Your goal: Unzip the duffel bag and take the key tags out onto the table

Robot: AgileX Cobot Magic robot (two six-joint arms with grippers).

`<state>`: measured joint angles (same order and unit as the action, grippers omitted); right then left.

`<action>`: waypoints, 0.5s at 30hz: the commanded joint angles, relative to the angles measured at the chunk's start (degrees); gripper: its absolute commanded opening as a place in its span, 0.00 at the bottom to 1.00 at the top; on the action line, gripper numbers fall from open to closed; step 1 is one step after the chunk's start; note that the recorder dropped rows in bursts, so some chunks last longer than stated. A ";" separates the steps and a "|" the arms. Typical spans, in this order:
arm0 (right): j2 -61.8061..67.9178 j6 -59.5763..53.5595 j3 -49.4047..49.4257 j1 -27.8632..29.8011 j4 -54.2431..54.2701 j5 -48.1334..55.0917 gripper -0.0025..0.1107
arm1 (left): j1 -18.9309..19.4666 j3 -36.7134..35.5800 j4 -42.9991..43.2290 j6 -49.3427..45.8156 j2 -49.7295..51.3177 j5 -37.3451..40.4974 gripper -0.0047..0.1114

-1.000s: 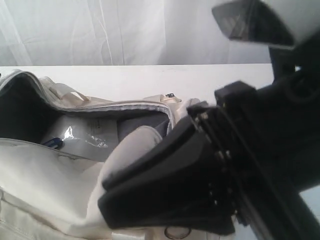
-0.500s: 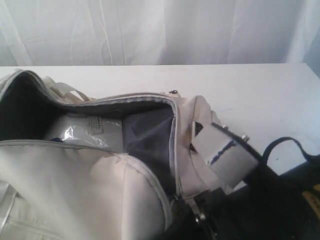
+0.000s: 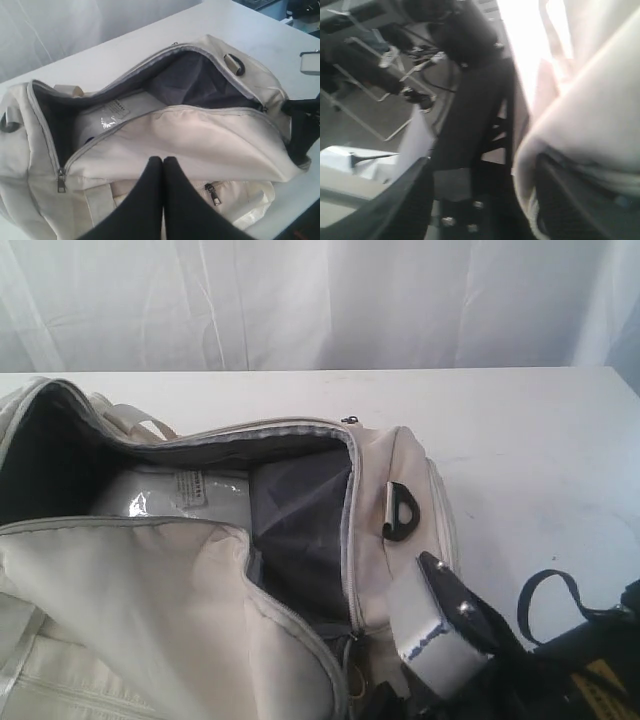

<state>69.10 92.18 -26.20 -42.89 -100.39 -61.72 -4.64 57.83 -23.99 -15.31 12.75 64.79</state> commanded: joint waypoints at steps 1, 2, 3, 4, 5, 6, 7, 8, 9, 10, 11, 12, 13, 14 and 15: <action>-1.00 2.10 -3.87 -0.02 0.44 -8.25 0.48 | -0.08 -5.17 0.50 2.94 -4.32 5.18 0.04; -1.65 3.16 -4.54 -0.02 0.44 -8.25 0.47 | -0.08 -6.49 0.50 3.06 -5.03 5.18 0.04; -2.52 3.59 -5.27 -0.02 0.44 -8.25 0.45 | -0.08 -7.73 0.50 3.06 -5.92 5.18 0.04; -3.33 3.40 -5.94 -0.02 0.44 -8.25 0.45 | -0.08 -8.86 0.50 3.06 -6.83 5.18 0.04; -4.12 2.95 -6.56 -0.02 0.44 -8.25 0.45 | -0.08 -9.64 0.50 3.06 -7.54 5.18 0.04; -4.93 2.95 -7.40 -0.02 0.44 -8.25 0.45 | -0.08 -10.49 0.50 3.06 -8.33 5.18 0.04; -5.74 2.95 -8.23 -0.02 0.44 -8.25 0.45 | -0.08 -11.19 0.50 3.12 -8.95 5.18 0.04; -6.36 2.95 -8.98 -0.02 0.44 -8.25 0.45 | -0.08 -11.65 0.50 3.38 -9.41 5.18 0.04; -7.13 2.95 -9.66 -0.02 0.44 -7.48 0.45 | -0.08 -12.01 0.50 3.74 -9.87 5.18 0.04; -7.95 2.95 -10.21 -0.02 0.44 -4.36 0.46 | -0.08 -12.30 0.50 4.01 -10.14 5.18 0.04; -8.64 2.95 -10.76 -0.02 0.44 -0.45 0.47 | -0.08 -12.39 0.50 4.01 -10.29 5.18 0.04; -9.20 2.82 -11.05 -0.02 0.44 3.12 0.48 | -0.08 -12.39 0.50 4.01 -10.39 5.18 0.04; -9.62 2.32 -11.65 -0.02 0.44 8.19 0.48 | -0.08 -12.39 0.50 4.01 -10.39 5.18 0.04; -9.86 1.59 -12.11 -0.02 0.44 13.17 0.49 | -0.08 -12.39 0.50 4.01 -10.39 5.18 0.04; -9.86 0.43 -12.43 -0.02 0.44 18.00 0.50 | -0.08 -12.39 0.50 4.01 -10.39 5.18 0.04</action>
<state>60.00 94.64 -37.45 -42.89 -100.39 -56.28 -4.64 45.74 -22.90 -11.91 2.80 64.79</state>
